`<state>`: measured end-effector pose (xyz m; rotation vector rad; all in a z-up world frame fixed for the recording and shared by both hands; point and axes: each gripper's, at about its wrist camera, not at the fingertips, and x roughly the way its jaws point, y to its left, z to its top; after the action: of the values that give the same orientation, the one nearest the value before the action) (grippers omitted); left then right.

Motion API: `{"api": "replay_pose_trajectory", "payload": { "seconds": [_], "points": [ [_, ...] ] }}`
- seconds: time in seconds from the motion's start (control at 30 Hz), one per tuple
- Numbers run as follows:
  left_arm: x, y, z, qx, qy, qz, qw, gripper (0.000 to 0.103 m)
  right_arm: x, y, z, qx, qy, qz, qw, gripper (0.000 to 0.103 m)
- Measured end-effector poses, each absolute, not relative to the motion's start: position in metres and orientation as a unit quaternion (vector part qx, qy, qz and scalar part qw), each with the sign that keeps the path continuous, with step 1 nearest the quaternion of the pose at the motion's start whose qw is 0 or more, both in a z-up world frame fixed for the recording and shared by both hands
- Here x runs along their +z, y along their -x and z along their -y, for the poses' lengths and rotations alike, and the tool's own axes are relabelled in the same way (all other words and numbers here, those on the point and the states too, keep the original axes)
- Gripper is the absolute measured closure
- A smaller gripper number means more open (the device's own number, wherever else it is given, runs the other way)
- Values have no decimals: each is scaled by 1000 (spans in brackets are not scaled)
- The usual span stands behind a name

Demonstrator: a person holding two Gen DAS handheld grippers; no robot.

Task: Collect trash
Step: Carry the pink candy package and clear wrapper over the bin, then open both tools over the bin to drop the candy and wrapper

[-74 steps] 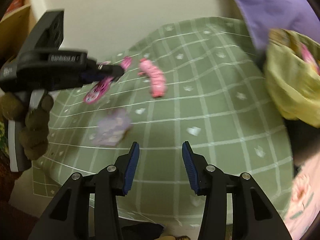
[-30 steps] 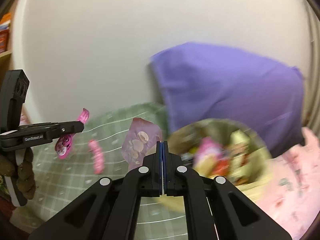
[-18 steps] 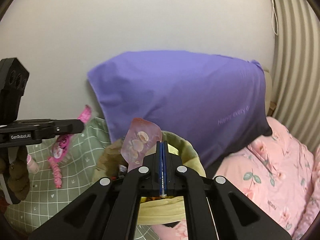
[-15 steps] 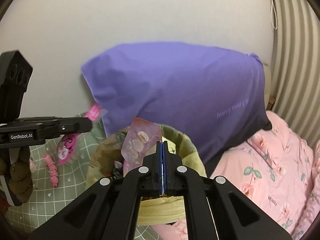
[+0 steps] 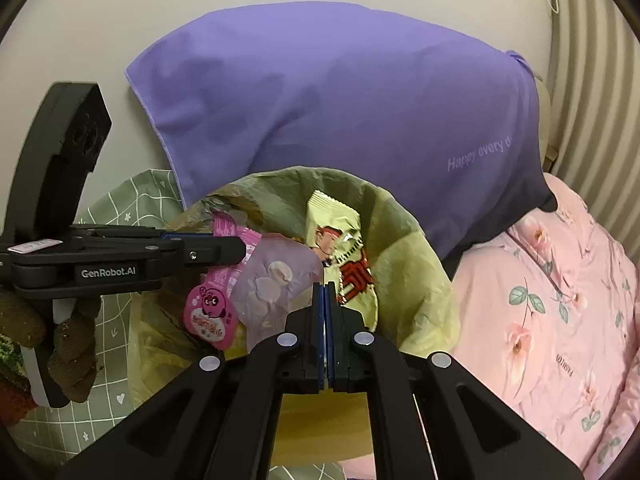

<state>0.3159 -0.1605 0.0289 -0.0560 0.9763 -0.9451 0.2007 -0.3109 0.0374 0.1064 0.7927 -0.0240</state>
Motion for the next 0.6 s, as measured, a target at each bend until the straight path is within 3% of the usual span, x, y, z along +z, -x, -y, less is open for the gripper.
{"api": "replay_pose_trajectory", "payload": {
  "seconds": [0.03,0.17,0.37,0.6],
  "points": [
    [27,-317,161,-439,26,-452,776,85,37,-200,313,-9,-55,-386,921,99],
    [31,-319,155,-441,31,-440,781,65,39,-200,312,-9,-56,-387,921,98],
    [47,-315,135,-410,45,-419,809,43,37,-201,307,-10,-47,-395,918,98],
    [65,-276,94,-332,30,-386,860,31,43,-191,312,10,-62,-377,924,98]
  ]
}}
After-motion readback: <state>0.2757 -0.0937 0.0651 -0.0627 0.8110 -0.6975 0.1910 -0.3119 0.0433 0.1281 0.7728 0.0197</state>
